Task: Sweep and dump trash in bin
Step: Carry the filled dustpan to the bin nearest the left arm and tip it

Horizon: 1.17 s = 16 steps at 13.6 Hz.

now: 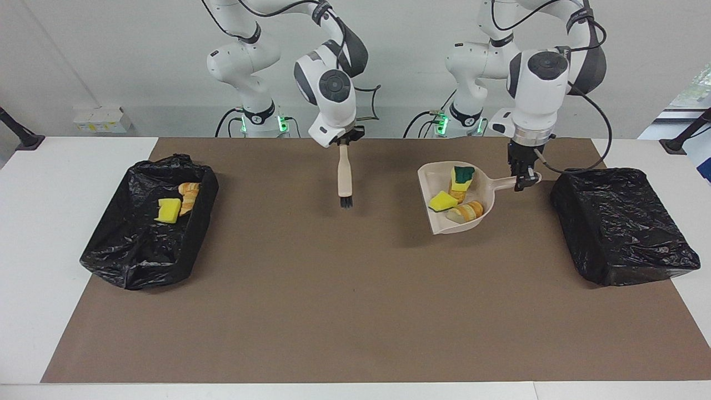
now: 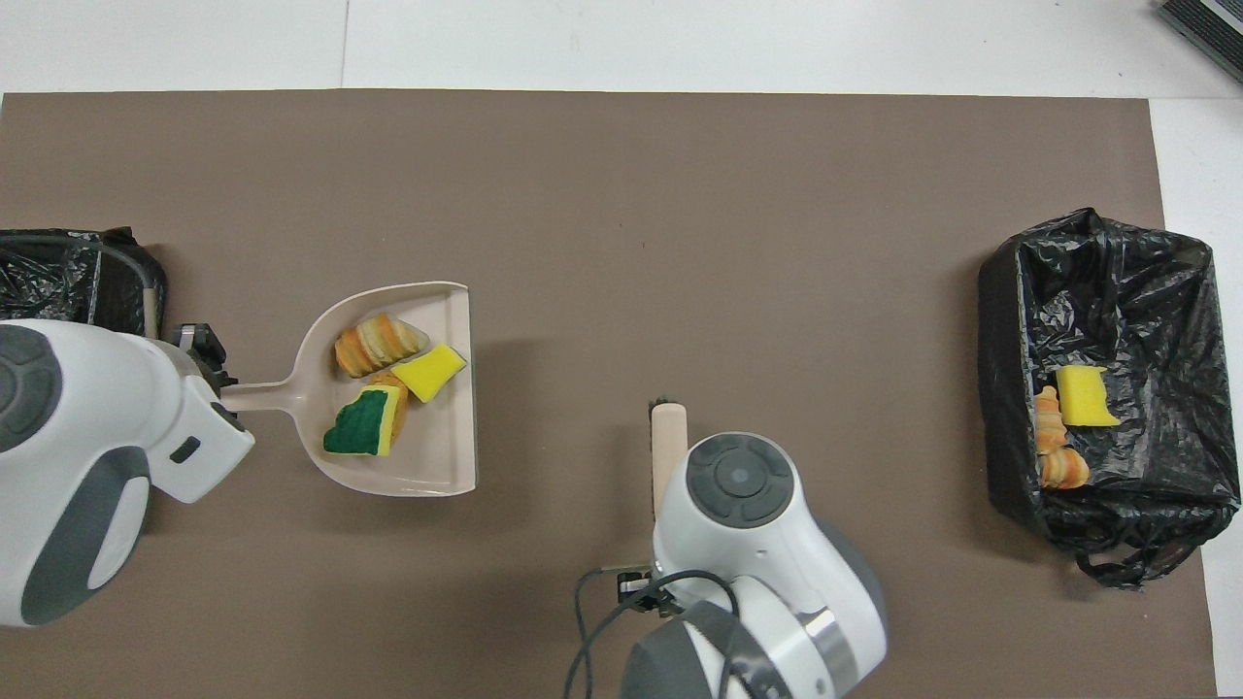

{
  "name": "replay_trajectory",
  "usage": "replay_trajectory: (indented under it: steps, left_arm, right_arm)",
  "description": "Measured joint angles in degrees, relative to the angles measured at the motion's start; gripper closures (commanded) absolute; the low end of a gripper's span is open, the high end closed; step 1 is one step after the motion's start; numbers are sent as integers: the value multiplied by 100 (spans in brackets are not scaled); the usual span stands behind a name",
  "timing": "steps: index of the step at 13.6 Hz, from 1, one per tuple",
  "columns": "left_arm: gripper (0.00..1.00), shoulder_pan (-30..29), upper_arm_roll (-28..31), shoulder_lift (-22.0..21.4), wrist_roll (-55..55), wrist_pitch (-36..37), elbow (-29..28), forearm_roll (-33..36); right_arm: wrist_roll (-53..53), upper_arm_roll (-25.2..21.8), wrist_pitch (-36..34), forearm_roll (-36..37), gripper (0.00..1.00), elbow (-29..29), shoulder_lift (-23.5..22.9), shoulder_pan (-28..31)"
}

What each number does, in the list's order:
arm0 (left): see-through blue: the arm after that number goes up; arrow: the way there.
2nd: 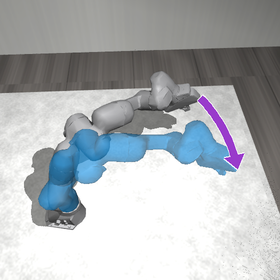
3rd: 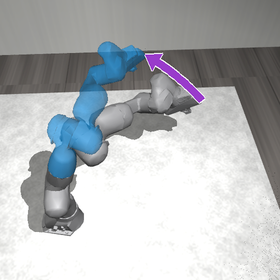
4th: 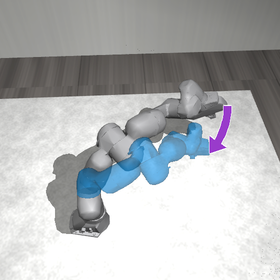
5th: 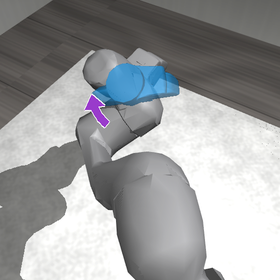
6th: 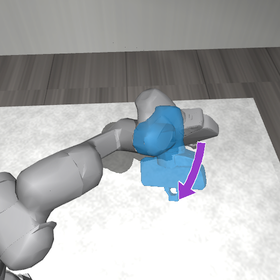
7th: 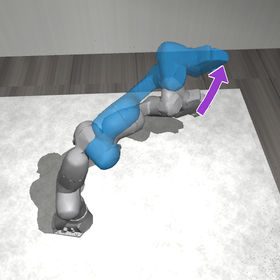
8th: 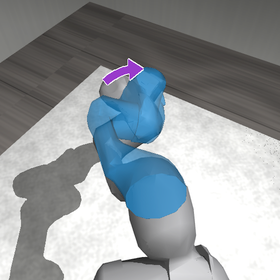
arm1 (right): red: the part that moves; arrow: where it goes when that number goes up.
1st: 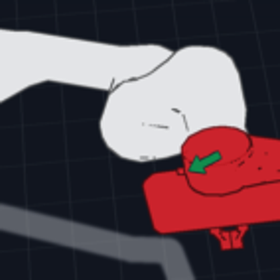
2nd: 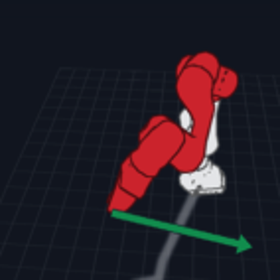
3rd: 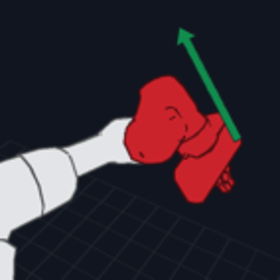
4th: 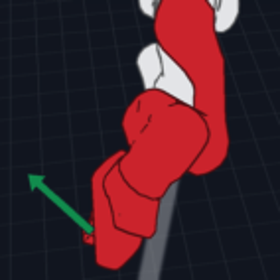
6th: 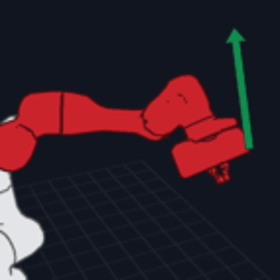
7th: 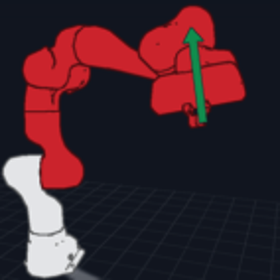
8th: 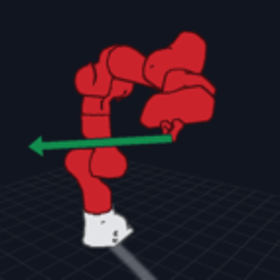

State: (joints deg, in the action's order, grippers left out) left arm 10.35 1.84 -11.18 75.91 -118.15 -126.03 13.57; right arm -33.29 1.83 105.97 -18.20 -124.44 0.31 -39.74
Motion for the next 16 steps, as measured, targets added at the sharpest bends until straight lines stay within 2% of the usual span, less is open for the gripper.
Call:
replay_trajectory:
  steps: [3, 6, 16]
  left_arm:
    - [100, -629, 8, 17, 336, -1, 239, 0]
    - [100, -1312, 25, 195, 728, -1, 655, 0]
    - [100, -3292, 50, 1418, 2454, 41, 2699, 70]
  right_arm:
    - [-678, 8, 478, -79, 100, 96, -478, -663]
    - [-747, 5, 560, -91, 100, 255, -896, -815]
    - [-82, -36, -105, -123, 100, 498, -951, -766]
